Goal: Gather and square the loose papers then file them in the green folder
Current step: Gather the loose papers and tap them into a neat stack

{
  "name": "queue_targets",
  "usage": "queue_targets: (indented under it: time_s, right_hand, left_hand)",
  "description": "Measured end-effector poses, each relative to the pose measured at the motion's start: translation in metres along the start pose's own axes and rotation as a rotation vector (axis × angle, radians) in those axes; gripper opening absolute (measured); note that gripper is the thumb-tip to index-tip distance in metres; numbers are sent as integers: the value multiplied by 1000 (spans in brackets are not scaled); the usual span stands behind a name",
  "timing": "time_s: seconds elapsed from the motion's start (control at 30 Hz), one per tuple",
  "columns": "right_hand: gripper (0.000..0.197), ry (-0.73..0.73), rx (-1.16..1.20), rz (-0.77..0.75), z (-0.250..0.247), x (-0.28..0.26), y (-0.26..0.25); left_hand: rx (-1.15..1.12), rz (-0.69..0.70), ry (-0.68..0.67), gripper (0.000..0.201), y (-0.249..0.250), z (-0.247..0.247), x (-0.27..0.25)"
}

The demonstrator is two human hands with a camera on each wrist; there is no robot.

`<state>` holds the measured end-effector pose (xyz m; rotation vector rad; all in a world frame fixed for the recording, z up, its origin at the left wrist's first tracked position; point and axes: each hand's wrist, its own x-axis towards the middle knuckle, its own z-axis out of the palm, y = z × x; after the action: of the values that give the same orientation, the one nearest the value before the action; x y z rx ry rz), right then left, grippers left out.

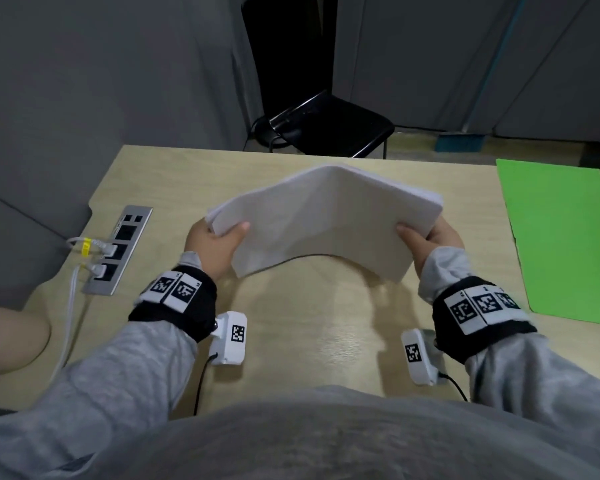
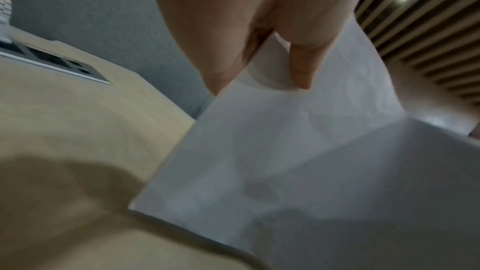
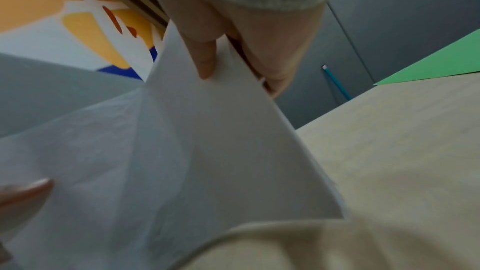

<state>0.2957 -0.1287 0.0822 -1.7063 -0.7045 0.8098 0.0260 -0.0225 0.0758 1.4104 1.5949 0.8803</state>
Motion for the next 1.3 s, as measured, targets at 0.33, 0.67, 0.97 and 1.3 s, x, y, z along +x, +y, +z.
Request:
queue_targets:
  time_s: [0.33, 0.67, 0.97, 1.3]
  right_hand:
    - [30, 56, -139, 31, 1, -3, 2]
    - [22, -133, -574, -637, 14, -17, -44]
    - [18, -100, -622, -517, 13, -16, -51]
    - [25, 27, 287, -427, 23, -18, -78]
  left_hand:
    - [58, -89, -74, 58, -17, -1, 2]
    - [685, 753, -159, 73, 54, 13, -9]
    - [226, 615, -82, 21, 60, 9, -14]
    - [-180, 456, 35, 5, 64, -8, -16]
